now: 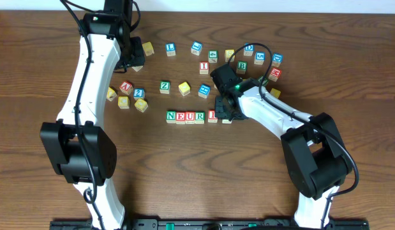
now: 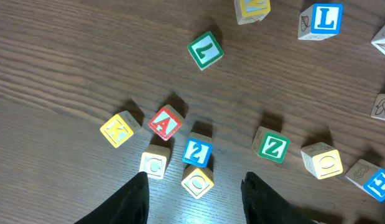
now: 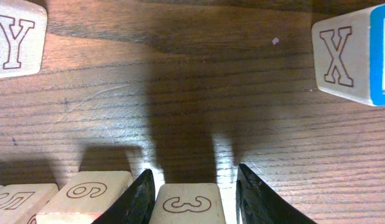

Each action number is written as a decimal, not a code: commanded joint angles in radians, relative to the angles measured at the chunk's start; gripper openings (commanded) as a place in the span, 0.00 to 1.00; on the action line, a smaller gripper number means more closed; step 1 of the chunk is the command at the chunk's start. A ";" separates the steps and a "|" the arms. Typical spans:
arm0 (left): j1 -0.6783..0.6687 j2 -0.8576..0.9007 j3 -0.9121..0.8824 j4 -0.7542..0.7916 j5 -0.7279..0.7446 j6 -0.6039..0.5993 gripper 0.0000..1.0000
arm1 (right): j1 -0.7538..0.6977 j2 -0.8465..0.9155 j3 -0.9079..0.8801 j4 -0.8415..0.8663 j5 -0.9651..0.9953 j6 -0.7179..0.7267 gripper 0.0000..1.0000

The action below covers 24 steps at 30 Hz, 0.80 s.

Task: Spell out NEURIPS
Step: 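Lower the blue P block right of the I and release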

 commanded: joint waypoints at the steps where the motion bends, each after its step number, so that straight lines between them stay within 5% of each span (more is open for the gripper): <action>1: 0.006 -0.033 0.024 0.000 -0.013 0.013 0.47 | -0.006 0.005 -0.005 -0.002 0.014 -0.003 0.41; 2: 0.006 -0.033 0.024 0.000 -0.013 0.013 0.47 | -0.006 0.005 -0.005 -0.001 0.010 -0.004 0.53; 6: 0.006 -0.033 0.024 0.000 -0.013 0.013 0.47 | -0.006 0.005 -0.005 0.002 -0.001 -0.018 0.69; 12: 0.006 -0.033 0.024 0.000 -0.013 0.013 0.47 | -0.007 -0.001 0.013 0.003 -0.025 -0.055 0.56; 24: 0.006 -0.033 0.024 0.001 -0.013 0.013 0.47 | -0.008 -0.021 0.036 -0.021 -0.012 -0.065 0.56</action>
